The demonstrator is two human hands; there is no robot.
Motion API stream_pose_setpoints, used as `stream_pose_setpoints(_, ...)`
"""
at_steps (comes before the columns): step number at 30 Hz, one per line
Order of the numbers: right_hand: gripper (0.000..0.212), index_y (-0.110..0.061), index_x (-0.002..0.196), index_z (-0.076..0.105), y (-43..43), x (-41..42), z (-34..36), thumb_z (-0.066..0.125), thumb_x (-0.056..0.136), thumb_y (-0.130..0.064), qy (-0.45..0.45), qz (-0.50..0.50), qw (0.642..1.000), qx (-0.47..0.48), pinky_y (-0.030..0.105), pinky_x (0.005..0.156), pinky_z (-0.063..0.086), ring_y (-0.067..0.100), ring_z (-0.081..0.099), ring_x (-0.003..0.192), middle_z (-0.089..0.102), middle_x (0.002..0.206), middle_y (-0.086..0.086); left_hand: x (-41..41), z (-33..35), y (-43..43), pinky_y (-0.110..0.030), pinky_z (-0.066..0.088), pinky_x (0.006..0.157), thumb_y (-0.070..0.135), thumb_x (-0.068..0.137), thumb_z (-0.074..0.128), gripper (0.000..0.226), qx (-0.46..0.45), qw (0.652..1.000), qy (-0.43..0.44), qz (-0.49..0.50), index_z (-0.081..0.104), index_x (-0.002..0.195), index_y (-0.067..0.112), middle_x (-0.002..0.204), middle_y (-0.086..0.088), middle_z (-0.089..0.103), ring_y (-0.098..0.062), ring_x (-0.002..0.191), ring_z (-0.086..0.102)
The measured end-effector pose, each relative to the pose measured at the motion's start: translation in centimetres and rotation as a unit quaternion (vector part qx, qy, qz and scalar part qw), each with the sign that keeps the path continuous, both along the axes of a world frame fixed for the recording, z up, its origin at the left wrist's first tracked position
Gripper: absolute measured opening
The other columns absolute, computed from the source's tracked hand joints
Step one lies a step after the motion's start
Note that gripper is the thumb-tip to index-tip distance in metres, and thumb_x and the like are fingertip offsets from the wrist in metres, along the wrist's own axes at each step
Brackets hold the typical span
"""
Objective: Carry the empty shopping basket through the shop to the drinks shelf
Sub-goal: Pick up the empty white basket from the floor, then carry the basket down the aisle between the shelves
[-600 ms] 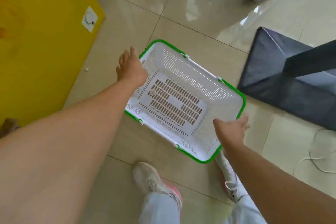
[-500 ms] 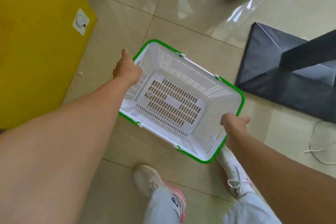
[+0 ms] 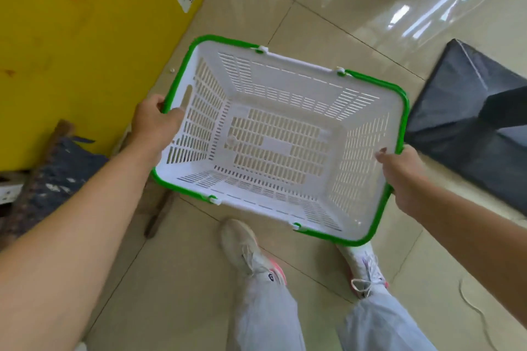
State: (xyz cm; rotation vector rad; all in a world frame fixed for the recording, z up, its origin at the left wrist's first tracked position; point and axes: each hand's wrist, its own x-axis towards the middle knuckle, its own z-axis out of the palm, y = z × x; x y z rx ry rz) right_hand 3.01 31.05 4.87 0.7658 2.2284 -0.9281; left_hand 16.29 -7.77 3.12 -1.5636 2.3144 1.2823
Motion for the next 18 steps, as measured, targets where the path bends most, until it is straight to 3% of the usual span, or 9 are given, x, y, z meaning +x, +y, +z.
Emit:
stream_pose_setpoints(2,0.008,-0.020,0.101,0.061,-1.5,0.1,3.9,0.056,0.100,-0.027,0.080,0.085,0.992,-0.037,0.029,0.059,0.042,0.016,0.055,0.069,0.062,0.086,0.000,4.9,3.9,0.0,-0.026,0.041,0.053,0.024,0.092,0.063,0.009,-0.010,0.995,0.068,0.074,0.064,0.100,0.021,0.079,0.011,0.063,-0.010,0.066,0.057)
stream_pose_setpoints(6,0.009,-0.025,0.093,0.064,-5.7,1.4,13.4,0.065,0.096,-0.033,0.132,0.216,0.959,-0.129,0.028,0.055,0.045,0.018,0.057,0.061,0.065,0.068,-0.005,15.4,13.5,0.3,-0.027,0.056,0.069,0.025,0.085,0.073,0.012,0.012,0.945,0.176,0.276,0.076,0.096,0.028,0.090,0.005,0.079,-0.014,0.079,0.075)
stream_pose_setpoints(10,0.015,-0.035,0.078,0.065,-11.8,5.1,22.4,0.071,0.090,-0.040,0.139,0.343,0.913,-0.170,0.030,0.057,0.053,0.019,0.064,0.062,0.072,0.068,-0.014,28.1,22.6,4.0,-0.024,0.058,0.052,0.017,0.078,0.077,0.018,0.021,0.862,0.239,0.446,0.080,0.078,0.034,0.072,0.010,0.081,-0.007,0.059,0.076)
stream_pose_setpoints(11,0.016,-0.033,0.079,0.069,-13.5,6.6,24.3,0.070,0.088,-0.046,0.124,0.376,0.902,-0.173,0.032,0.059,0.055,0.021,0.066,0.062,0.073,0.067,-0.010,31.7,24.6,5.4,-0.025,0.058,0.050,0.016,0.077,0.076,0.018,0.017,0.839,0.246,0.486,0.080,0.073,0.033,0.068,0.009,0.080,-0.007,0.056,0.076)
stream_pose_setpoints(14,0.053,-0.007,0.080,0.070,-18.8,12.1,28.6,0.068,0.079,-0.060,0.067,0.477,0.861,-0.164,0.043,0.067,0.051,0.029,0.063,0.063,0.068,0.065,0.007,42.5,29.1,10.6,-0.029,0.056,0.050,0.015,0.074,0.076,0.007,0.050,0.774,0.262,0.574,0.077,0.074,0.022,0.064,0.000,0.076,-0.017,0.051,0.073)
stream_pose_setpoints(18,0.058,-0.005,0.070,0.067,-25.8,25.0,31.6,0.064,0.082,-0.061,0.066,0.617,0.763,-0.180,0.032,0.058,0.044,0.016,0.061,0.046,0.068,0.052,0.004,56.2,32.1,19.0,-0.027,0.045,0.054,0.013,0.073,0.071,0.014,0.042,0.705,0.237,0.667,0.064,0.060,0.015,0.052,-0.008,0.057,-0.022,0.044,0.057)
